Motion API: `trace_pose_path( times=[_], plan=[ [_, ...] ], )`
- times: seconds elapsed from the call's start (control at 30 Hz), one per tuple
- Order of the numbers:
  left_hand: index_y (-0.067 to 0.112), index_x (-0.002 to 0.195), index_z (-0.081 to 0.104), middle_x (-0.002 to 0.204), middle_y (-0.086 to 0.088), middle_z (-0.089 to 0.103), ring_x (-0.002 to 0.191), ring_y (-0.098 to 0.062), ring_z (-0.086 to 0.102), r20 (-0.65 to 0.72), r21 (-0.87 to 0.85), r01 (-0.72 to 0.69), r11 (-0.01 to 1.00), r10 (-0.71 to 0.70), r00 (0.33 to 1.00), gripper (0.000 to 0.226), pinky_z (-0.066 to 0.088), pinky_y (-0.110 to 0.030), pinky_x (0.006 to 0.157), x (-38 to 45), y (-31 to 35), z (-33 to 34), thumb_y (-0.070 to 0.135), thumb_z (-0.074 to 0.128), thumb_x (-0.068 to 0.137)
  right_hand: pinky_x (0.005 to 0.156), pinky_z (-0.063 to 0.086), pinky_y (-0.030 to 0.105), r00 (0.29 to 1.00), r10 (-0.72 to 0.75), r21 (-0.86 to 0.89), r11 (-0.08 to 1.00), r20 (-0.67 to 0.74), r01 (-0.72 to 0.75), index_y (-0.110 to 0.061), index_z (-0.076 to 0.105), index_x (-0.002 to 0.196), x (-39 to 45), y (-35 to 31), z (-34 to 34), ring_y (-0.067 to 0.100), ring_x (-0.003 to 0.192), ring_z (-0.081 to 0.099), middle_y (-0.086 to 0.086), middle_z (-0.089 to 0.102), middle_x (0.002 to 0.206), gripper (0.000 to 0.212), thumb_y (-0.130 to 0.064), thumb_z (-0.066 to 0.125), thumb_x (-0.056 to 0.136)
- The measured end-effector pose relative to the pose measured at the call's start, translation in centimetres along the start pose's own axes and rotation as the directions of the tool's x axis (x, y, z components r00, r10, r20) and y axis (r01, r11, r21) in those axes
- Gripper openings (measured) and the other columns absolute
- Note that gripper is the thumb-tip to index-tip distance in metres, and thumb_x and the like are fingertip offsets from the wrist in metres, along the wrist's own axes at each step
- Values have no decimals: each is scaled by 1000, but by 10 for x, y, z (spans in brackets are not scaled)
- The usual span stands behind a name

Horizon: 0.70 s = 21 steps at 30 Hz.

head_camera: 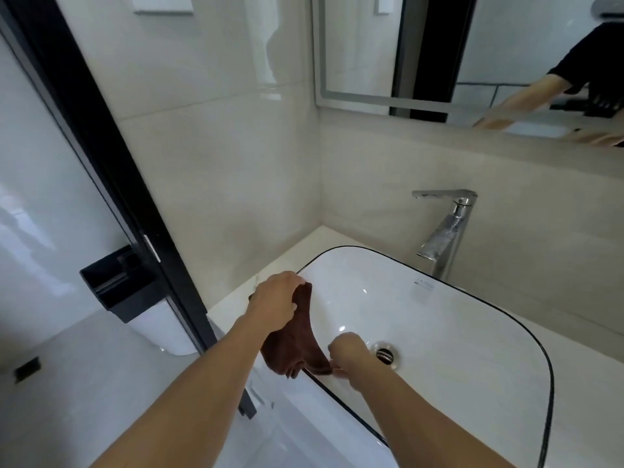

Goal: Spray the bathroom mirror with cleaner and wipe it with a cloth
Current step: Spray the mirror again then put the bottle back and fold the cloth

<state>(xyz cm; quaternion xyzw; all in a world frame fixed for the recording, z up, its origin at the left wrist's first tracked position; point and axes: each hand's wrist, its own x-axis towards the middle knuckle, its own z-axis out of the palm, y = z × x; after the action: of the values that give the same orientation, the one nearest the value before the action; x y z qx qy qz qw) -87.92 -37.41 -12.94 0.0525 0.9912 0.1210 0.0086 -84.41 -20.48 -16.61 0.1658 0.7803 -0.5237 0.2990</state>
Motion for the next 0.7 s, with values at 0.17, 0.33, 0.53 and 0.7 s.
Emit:
trace_pose_path(
  times=[0.17, 0.33, 0.53, 0.7],
  plan=[
    [23, 144, 46, 147, 2, 44, 130, -23, 44, -13, 109, 20, 994, -18, 1000, 59, 42, -39, 103, 6, -9, 4, 14, 66, 89, 50, 34, 24, 1000, 13, 17, 1000, -18, -13, -3, 53, 89, 13, 8, 2, 18, 58, 46, 10, 51, 74, 21, -15, 70, 87],
    [24, 141, 44, 135, 0, 49, 122, -24, 48, -63, 177, 115, 978, -105, 992, 59, 36, -39, 100, 13, -8, 0, 23, 70, 87, 55, 43, 29, 999, -11, 92, 996, -37, 14, -6, 56, 85, 15, 6, 4, 19, 65, 49, 9, 54, 78, 22, -8, 76, 78],
    [18, 132, 52, 130, -2, 51, 121, -26, 47, -63, 261, 172, 950, -161, 985, 47, 35, -39, 100, 17, -4, -1, 39, 65, 91, 64, 46, 37, 988, -141, 434, 887, -71, 158, -12, 49, 78, 5, -3, 0, 24, 72, 43, 11, 47, 77, 19, 7, 48, 78],
    [26, 138, 48, 141, -3, 44, 128, -28, 42, -41, 31, 197, 980, -195, 980, 54, 32, -40, 104, 12, -7, -12, 14, 62, 87, 50, 31, 28, 923, -381, 452, 814, -61, 366, -13, 46, 76, -19, -32, -10, 19, 60, 36, 5, 41, 62, 26, 12, 39, 76]
  ],
)
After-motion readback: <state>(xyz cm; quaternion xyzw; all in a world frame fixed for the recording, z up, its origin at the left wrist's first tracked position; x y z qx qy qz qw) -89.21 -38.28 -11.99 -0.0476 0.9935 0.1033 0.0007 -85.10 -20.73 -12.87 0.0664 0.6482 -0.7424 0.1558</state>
